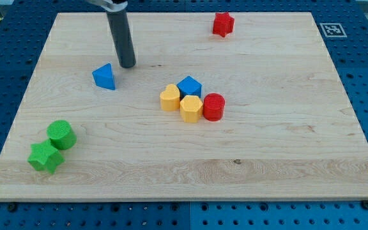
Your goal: Move the blue triangle above the green circle
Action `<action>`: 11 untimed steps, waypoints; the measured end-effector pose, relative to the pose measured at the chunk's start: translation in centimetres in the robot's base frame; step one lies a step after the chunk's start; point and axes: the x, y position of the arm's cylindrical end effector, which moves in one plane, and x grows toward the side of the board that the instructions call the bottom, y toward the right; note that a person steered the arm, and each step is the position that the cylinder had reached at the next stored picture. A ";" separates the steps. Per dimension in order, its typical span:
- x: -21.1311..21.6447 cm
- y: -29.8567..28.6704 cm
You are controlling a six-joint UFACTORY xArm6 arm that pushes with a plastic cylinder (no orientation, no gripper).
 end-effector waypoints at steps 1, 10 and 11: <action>1.3 -0.4; 3.1 -7.8; 6.4 -7.8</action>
